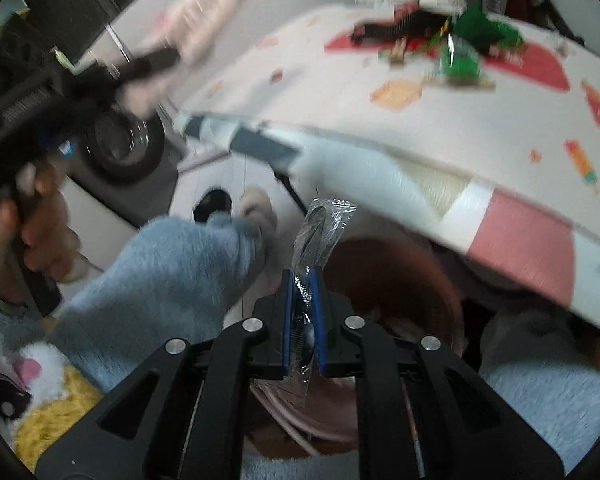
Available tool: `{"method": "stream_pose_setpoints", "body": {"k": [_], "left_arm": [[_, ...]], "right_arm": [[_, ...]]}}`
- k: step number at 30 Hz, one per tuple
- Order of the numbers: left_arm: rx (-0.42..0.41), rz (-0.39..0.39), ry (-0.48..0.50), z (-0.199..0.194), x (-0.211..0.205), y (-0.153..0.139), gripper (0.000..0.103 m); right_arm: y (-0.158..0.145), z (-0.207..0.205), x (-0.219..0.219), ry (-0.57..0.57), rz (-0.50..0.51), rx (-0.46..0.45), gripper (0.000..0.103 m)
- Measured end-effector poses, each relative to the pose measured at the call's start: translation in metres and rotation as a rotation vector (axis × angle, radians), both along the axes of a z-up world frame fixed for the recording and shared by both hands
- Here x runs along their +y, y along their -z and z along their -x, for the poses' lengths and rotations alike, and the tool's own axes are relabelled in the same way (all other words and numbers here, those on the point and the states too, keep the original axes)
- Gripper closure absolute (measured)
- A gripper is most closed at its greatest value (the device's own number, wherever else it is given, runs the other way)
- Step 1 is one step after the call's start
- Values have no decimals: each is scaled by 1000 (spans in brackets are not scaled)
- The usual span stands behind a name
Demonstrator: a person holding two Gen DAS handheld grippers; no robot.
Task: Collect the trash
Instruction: 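Lower the wrapped spoon into the brown bin and open the right tool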
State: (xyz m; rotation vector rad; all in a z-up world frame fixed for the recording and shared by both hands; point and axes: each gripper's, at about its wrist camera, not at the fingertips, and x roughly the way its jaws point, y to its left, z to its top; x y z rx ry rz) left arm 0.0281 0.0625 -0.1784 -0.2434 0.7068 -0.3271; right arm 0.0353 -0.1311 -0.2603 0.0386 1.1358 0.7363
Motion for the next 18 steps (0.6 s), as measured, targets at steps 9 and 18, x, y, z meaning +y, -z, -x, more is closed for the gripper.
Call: {"method": "stream_pose_setpoints", "body": {"k": [9,18], "left_arm": [[9,0,-8,8,4,2,93],[20,-3,15,8,-2,5,93]], "right_arm": [[16,-4,-7,76,50,57,90],[27,-14,-16,136,83,77,85]]}}
